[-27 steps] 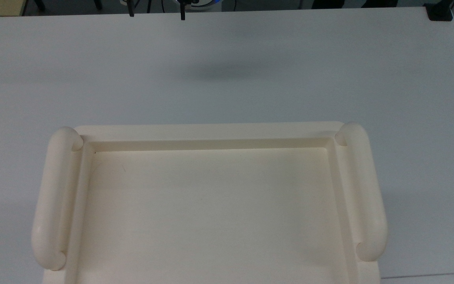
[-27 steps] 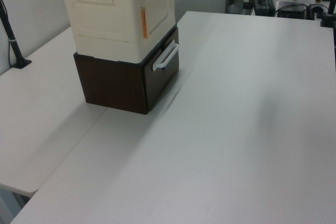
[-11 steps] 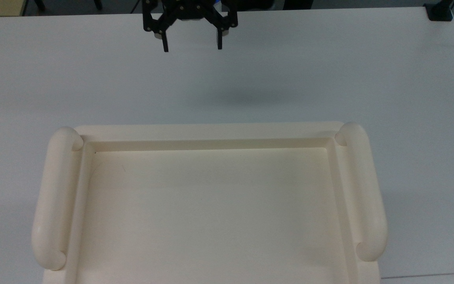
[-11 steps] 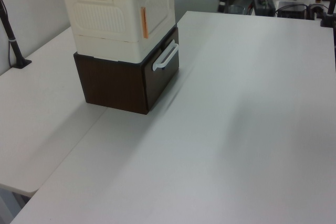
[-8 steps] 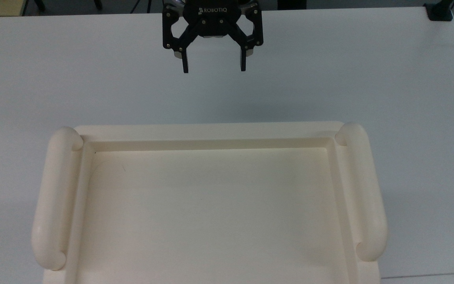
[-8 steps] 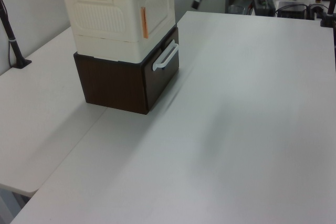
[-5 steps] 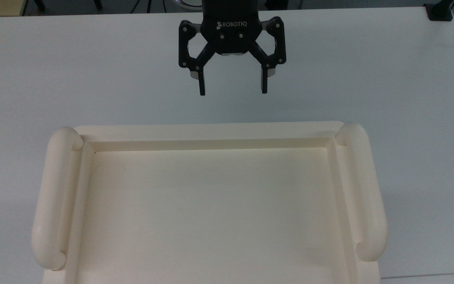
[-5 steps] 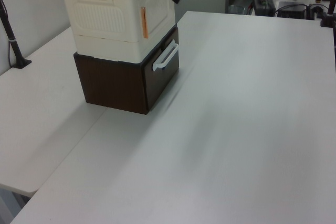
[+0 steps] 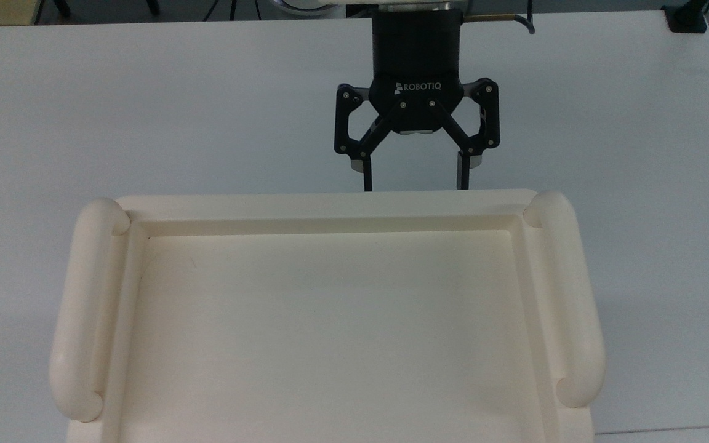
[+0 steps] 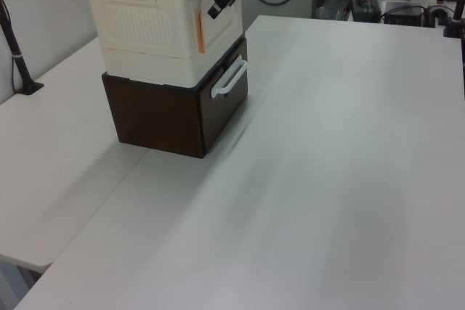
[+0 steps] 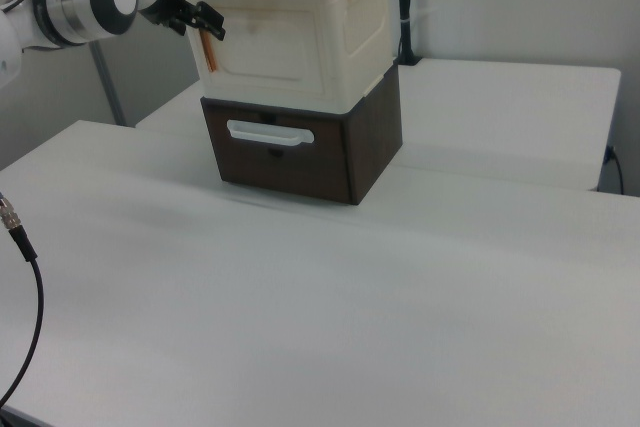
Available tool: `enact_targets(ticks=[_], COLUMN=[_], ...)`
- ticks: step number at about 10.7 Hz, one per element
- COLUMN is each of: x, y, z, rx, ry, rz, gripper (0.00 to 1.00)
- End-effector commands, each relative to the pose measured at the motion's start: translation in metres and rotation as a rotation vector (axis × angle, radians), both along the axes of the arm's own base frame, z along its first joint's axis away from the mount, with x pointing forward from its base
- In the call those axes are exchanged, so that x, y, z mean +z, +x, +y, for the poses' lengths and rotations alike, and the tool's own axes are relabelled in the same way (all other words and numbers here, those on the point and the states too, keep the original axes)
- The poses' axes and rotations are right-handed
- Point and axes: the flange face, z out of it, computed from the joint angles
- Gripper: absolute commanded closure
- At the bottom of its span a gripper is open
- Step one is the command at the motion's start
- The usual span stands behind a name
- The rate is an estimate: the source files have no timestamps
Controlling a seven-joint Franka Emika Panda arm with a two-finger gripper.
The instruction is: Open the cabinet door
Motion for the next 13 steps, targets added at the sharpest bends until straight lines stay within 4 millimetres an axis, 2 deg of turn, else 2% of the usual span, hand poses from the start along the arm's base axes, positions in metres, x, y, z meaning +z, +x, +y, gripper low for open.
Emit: enact_targets(ticks=[1, 3, 8, 13], x=[0.003, -0.009, -0.017, -0.020], y=[0.004, 0.009, 0.009, 0.005], z=[0.021, 0.026, 0.028, 0.041], rx=[0.033, 0.053, 0.062, 0.046], ry=[-0.027, -0.073, -0.106, -0.102], rz=[-0.105, -0.130, -0.123, -0.127], gripper=[0.03, 0.06, 0.39, 0.42])
